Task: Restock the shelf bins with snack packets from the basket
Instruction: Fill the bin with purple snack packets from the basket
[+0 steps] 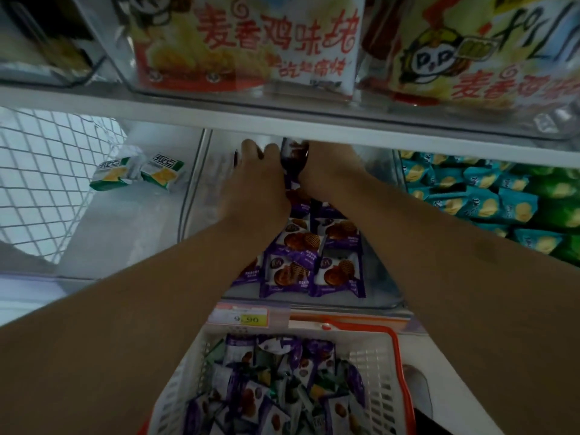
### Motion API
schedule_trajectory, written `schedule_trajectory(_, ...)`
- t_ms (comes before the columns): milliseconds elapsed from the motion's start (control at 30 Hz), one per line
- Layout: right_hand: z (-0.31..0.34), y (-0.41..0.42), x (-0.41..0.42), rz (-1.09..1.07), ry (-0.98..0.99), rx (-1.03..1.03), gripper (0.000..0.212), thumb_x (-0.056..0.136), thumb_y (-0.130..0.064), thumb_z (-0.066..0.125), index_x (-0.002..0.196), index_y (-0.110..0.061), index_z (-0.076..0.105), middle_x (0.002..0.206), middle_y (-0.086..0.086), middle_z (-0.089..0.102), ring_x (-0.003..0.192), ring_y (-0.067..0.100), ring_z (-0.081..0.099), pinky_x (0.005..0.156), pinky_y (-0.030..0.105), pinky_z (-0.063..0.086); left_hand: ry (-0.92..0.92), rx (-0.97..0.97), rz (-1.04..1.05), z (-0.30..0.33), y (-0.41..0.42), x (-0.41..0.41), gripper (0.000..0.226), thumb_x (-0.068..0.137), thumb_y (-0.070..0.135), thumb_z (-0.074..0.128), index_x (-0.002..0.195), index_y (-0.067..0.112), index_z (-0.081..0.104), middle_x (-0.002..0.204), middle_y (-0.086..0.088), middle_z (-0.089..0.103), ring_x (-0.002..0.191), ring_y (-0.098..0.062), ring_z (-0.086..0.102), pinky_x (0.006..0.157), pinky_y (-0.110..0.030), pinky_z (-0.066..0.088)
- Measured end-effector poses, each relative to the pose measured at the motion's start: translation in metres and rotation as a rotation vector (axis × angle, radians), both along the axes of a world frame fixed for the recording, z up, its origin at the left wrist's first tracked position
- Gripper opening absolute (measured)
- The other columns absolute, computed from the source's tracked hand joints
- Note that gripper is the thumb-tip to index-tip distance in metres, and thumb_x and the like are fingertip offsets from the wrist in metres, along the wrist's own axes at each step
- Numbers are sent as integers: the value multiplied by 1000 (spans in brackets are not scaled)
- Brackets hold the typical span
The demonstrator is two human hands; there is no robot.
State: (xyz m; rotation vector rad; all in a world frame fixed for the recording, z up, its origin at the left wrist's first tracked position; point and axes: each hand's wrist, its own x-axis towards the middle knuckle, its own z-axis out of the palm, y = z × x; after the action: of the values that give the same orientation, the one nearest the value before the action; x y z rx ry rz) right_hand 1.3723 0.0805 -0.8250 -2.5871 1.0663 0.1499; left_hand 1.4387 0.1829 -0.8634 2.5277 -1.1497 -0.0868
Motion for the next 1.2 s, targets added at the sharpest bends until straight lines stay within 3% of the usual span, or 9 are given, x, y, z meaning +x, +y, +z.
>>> schedule_trajectory(67,-8,0,0,-1,43,-103,12,97,-18,69,105,-12,63,107,10,65,103,29,66,90,44,60,-6,12,-92,1,4,-5,42,89,13,68,128,11,54,133,-11,46,102,-29,60,72,-36,43)
schedule_trajectory(233,-10,4,-3,2,53,-280,13,97,-15,69,107,-13,61,94,6,57,87,24,58,77,37,54,35,118,-201,-6,12,-4,40,93,24,58,130,9,61,145,-9,46,120,-34,56,93,-47,52)
schedule_trajectory(433,-20,10,-4,-3,-111,-236,23,94,-3,61,115,-14,61,109,10,64,89,23,53,73,37,48,18,292,-110,-1,12,-12,58,100,43,49,145,7,42,149,-13,35,134,-37,40,105,-50,43)
schedule_trajectory(533,-26,13,-7,25,-136,-159,38,91,-8,65,128,-13,56,125,13,57,113,29,56,87,43,56,30,257,-114,-2,13,-9,67,96,45,57,150,12,34,155,-13,28,139,-38,35,110,-50,39)
schedule_trajectory(733,-23,20,-20,38,-210,-21,65,88,-12,67,150,-12,46,151,9,41,140,27,40,114,42,45,141,166,-130,-2,16,-5,82,92,44,68,157,12,29,162,-9,24,144,-34,31,117,-50,35)
schedule_trajectory(867,-6,35,-43,18,-276,18,56,88,-3,68,141,-12,54,143,7,48,130,22,49,101,23,44,159,9,-201,5,23,-6,49,87,21,74,129,5,56,139,-15,49,123,-33,53,101,-50,49)
schedule_trajectory(967,12,41,-66,-38,-236,88,37,93,0,59,128,-13,62,125,5,60,115,21,58,87,23,46,232,-64,-177,20,36,-9,20,86,9,72,104,10,62,106,-5,57,98,-26,60,84,-43,54)
schedule_trajectory(1133,14,54,-89,109,-23,153,30,99,-19,61,128,-17,61,122,3,63,102,18,62,71,18,44,254,56,-194,33,65,-23,26,87,4,69,111,11,65,112,-8,65,100,-26,65,86,-40,56)
schedule_trajectory(1200,0,64,-89,115,-15,128,34,91,-39,69,119,-22,60,113,2,64,101,20,63,75,25,49,265,128,-211,33,72,-25,31,86,6,71,116,12,65,118,-9,63,103,-28,64,89,-42,56)
